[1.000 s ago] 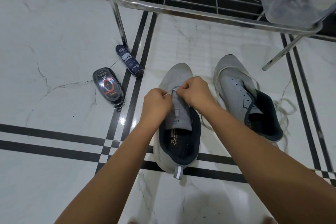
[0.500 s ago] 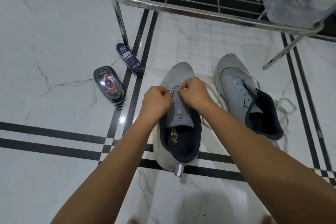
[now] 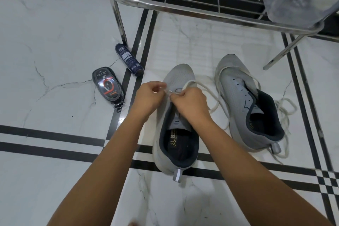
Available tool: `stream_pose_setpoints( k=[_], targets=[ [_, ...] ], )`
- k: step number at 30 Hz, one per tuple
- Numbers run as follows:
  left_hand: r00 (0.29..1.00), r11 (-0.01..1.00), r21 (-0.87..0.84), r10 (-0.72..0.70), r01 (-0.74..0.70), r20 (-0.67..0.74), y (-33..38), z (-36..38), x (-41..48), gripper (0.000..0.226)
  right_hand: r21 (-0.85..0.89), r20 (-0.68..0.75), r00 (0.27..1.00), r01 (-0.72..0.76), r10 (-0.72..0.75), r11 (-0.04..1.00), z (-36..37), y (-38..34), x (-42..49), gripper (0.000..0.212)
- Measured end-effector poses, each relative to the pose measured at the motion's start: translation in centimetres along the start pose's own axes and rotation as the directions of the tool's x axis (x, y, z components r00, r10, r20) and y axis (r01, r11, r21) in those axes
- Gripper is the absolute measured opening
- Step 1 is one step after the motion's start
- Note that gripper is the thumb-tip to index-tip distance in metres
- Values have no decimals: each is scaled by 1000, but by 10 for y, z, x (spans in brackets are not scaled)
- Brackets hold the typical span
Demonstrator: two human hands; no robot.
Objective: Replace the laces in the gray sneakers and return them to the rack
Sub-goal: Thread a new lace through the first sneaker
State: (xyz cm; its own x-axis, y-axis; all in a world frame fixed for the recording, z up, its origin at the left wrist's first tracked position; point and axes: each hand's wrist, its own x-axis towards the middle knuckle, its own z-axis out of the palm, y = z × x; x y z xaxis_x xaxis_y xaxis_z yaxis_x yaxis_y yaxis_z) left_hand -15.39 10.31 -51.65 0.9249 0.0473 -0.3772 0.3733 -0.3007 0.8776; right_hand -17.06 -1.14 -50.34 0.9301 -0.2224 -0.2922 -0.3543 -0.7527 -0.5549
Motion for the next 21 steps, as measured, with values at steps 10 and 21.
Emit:
stream_pose_setpoints(
  k=[10,21],
  targets=[
    [909,890,402,333,-216,-250,11,-26,10,16,140,70,990,-134,125,981,-11,8,-4,32],
    [859,308,843,418,-440,296,2,16,15,28,108,11,995,-97,96,989,-7,13,1,19]
  ],
)
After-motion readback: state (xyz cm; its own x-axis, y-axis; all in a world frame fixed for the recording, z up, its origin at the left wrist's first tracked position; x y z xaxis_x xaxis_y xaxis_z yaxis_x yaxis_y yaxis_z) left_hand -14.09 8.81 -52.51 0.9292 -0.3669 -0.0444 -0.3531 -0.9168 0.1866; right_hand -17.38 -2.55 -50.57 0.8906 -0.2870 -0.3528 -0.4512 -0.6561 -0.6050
